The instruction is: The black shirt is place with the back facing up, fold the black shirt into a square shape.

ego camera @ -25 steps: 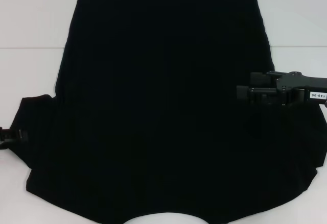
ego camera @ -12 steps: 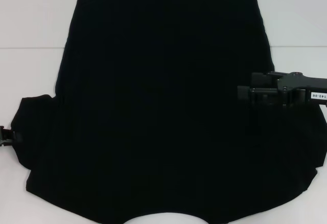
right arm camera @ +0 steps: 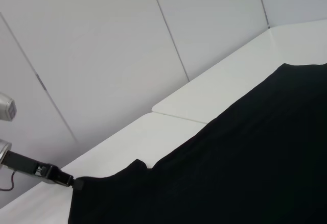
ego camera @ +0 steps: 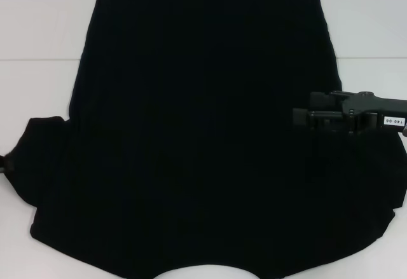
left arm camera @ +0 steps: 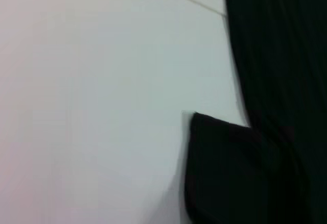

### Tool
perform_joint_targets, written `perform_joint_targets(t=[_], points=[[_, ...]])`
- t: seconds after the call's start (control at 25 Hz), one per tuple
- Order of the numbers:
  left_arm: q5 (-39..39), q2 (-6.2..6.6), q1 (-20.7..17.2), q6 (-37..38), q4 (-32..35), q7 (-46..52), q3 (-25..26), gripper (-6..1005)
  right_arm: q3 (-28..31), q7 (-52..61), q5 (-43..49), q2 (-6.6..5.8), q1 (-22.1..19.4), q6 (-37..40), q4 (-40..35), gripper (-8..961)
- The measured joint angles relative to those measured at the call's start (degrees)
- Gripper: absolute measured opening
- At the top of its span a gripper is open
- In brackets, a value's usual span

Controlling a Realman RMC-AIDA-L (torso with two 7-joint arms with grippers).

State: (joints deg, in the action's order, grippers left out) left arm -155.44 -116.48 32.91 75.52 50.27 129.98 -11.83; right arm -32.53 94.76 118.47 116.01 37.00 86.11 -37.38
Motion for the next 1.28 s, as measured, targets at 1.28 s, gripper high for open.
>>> perform_joint_targets(t=[1.28], points=[[4.01,1.46,3.11,-11.21,-1.69,-4.10,0.63,27,0.04,-0.37,-0.88,0.44,-0.09,-0.28,0.20,898]])
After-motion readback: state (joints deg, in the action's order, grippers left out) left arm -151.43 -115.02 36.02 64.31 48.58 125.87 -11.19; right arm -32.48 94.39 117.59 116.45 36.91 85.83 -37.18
